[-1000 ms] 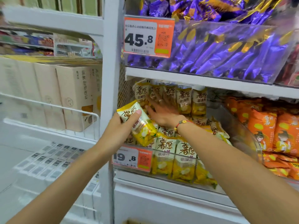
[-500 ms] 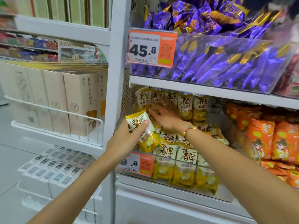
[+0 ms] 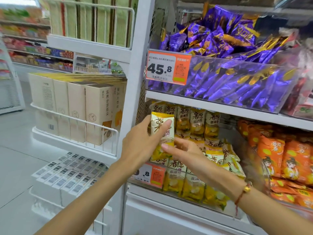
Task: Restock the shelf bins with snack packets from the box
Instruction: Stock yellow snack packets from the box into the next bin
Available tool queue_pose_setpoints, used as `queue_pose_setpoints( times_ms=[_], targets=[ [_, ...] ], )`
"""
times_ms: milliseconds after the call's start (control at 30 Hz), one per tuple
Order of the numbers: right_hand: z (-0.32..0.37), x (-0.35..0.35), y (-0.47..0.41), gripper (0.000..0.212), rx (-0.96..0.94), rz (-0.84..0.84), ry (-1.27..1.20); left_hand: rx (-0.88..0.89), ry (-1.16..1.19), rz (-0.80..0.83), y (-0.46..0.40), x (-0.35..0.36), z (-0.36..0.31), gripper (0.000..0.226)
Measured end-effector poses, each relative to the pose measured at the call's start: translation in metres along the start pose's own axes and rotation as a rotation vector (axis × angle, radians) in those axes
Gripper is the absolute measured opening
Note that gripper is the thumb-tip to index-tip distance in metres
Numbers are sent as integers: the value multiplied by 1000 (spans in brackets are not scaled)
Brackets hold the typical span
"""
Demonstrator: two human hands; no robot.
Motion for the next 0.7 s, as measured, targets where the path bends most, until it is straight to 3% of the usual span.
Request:
queue_pose_setpoints(
  times_ms=[100,167,300,700],
  targets=[
    [-12,-14,-5,47,30,-88,-110,228,-317,-221,1,-9,13,56],
    [-17,-27,-12,52,65,-191,-149,290,-460,-355,0,-14,31,62],
    [-15,-52,-44,63,114,-349,-35,181,-569,-326,-3,-13,67,78],
    [-21,-46,-138,47,158,-534,-46,193,-604,-319,-5,0,81,73]
  ],
)
Point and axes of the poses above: each hand's wrist, its own y-axis away from the middle knuckle, its own x-axis out of the palm, z = x × y, the point moved 2 cm from there along -y, towards the middle knuckle, and after that the axes turned 12 degrees about z, right-handed, at the moved point
